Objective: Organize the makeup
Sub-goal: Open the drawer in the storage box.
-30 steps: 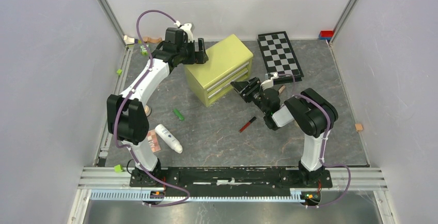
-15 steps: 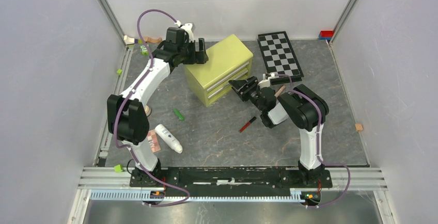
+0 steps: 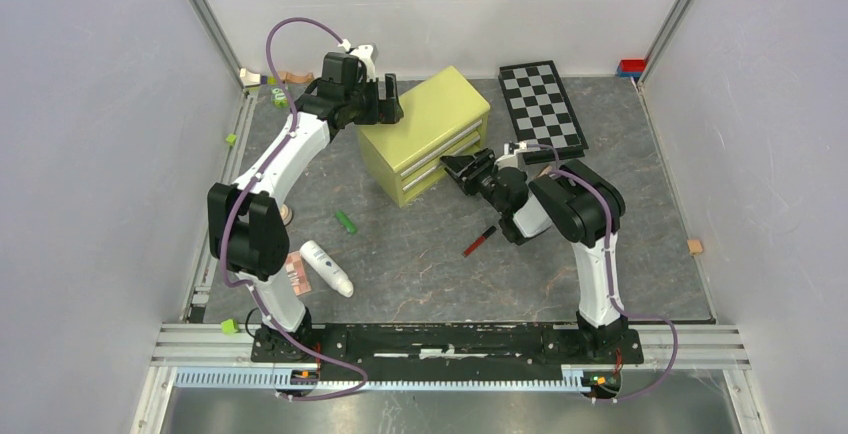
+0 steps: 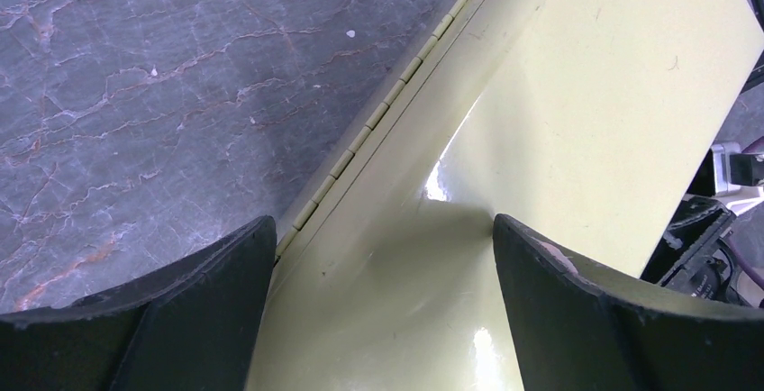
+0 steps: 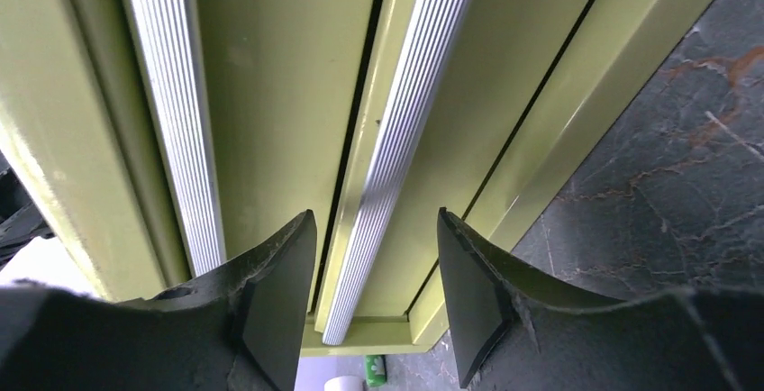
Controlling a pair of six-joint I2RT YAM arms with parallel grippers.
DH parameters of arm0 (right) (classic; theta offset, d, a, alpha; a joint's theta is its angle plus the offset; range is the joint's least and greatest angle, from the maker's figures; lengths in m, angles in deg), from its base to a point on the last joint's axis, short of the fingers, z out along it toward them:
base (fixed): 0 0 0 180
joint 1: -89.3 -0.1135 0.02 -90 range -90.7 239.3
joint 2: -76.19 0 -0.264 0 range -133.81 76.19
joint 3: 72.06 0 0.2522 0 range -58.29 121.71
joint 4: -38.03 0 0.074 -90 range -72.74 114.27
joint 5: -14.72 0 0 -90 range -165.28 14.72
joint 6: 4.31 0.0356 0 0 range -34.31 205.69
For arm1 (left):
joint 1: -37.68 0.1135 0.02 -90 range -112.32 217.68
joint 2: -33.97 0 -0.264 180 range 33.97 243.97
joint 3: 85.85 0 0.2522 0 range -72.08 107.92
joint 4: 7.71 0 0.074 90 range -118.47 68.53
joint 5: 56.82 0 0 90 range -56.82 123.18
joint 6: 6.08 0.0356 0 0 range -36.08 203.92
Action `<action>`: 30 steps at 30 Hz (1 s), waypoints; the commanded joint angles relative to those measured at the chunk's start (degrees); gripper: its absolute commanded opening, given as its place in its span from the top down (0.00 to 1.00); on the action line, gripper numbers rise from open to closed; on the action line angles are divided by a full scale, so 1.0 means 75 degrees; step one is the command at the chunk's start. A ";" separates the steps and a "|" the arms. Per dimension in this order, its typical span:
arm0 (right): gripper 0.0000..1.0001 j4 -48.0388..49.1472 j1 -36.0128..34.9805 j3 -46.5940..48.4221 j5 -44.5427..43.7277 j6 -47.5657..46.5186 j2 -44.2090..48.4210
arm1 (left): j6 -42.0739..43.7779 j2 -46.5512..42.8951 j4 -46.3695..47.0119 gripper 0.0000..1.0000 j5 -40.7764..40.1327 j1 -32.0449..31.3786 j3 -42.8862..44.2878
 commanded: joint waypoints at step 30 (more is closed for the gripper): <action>0.86 0.0329 0.0054 -0.1301 -0.0520 -0.1092 0.0981 | 0.0172 0.0557 -0.1109 0.06 -0.0430 -0.0162 0.0332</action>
